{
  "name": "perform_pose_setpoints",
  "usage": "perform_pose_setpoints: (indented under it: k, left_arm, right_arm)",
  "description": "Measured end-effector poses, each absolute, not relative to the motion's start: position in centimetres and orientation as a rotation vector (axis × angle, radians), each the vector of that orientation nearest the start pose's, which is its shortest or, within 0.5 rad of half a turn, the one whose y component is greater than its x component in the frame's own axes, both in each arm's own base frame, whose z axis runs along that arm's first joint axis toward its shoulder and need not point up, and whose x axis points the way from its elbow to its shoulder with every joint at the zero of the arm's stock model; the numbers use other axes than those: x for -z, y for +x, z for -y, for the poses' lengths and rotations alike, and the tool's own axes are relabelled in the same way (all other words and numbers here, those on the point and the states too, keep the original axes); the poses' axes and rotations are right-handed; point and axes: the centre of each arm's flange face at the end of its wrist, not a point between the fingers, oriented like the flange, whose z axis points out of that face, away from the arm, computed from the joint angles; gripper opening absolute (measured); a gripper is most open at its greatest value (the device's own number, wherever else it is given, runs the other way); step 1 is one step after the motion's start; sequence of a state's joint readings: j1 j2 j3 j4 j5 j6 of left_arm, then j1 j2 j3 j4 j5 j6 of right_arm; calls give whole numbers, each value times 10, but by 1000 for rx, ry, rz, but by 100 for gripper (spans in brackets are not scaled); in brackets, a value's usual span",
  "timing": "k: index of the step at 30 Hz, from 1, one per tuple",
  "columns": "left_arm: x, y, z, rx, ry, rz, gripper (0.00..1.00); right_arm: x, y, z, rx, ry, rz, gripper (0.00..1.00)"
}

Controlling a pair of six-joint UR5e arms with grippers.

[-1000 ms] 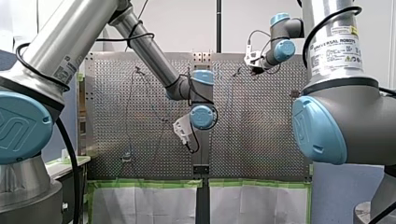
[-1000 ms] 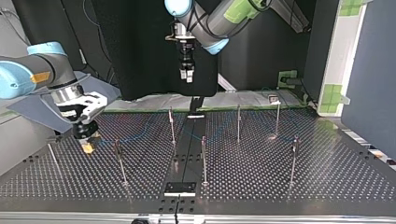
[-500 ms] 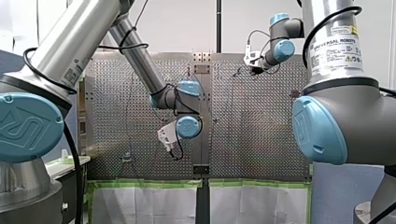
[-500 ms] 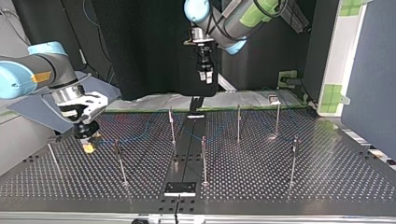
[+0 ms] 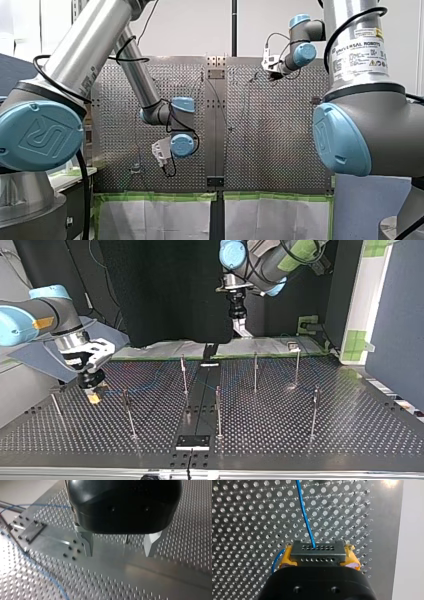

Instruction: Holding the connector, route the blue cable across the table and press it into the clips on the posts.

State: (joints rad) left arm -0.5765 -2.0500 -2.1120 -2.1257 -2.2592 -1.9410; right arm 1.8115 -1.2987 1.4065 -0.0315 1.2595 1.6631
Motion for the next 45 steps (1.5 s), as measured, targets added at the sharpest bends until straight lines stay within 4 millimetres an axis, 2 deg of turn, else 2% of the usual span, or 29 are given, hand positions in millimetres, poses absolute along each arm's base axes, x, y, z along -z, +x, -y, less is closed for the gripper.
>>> perform_pose_setpoints:
  k: [7,13,45]
  left_arm:
    - [-93,363,287,159,-407,-1523,100]
    - [-87,356,276,147,-405,-1523,100]
    - [-85,354,274,145,-403,-1524,100]
  right_arm:
    - [-423,300,535,-1628,1640,1047,0]
    - [-422,300,535,-1624,1639,1050,0]
    - [-422,300,535,-1624,1639,1051,0]
